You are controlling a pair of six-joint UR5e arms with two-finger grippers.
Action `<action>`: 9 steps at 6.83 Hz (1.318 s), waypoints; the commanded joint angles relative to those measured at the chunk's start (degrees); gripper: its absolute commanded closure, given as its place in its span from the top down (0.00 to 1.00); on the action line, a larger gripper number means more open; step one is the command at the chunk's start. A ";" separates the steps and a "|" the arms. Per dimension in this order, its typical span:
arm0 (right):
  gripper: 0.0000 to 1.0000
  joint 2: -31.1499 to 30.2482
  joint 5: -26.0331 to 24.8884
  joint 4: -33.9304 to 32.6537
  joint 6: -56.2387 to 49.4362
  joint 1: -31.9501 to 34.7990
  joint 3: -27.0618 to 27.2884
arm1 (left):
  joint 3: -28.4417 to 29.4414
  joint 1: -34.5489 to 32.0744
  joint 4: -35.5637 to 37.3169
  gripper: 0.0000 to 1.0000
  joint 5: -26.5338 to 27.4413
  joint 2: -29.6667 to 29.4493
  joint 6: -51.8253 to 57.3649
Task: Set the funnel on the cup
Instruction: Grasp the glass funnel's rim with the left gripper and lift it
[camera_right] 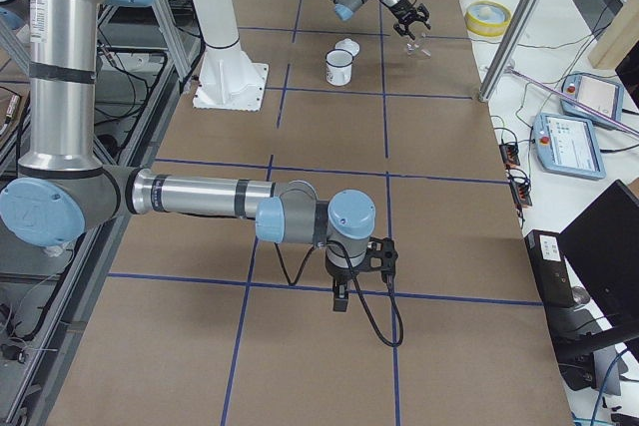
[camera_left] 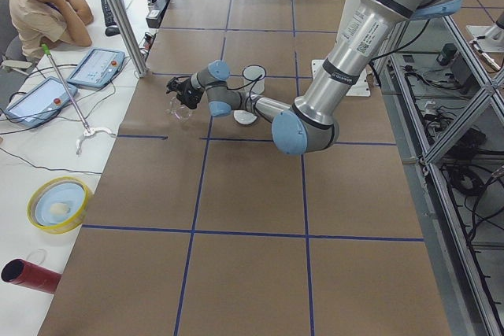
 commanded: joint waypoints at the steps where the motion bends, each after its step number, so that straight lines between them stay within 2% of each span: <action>1: 1.00 0.00 0.00 0.00 0.00 0.00 0.00 | 0.17 -0.09 -0.17 0.71 0.02 0.18 0.57; 6: 1.00 0.00 0.00 0.00 0.00 0.00 0.00 | -0.27 0.08 -3.23 0.68 0.02 2.46 1.72; 7: 1.00 0.00 0.00 0.00 0.00 0.00 0.00 | -0.27 0.17 -3.25 0.61 0.02 2.38 1.63; 8: 1.00 0.00 0.00 0.00 0.00 0.00 0.00 | -0.36 0.09 -3.33 0.25 0.02 2.29 1.63; 9: 1.00 0.00 0.00 0.00 0.00 0.00 -0.09 | -0.79 0.08 -3.33 0.00 0.02 2.29 1.63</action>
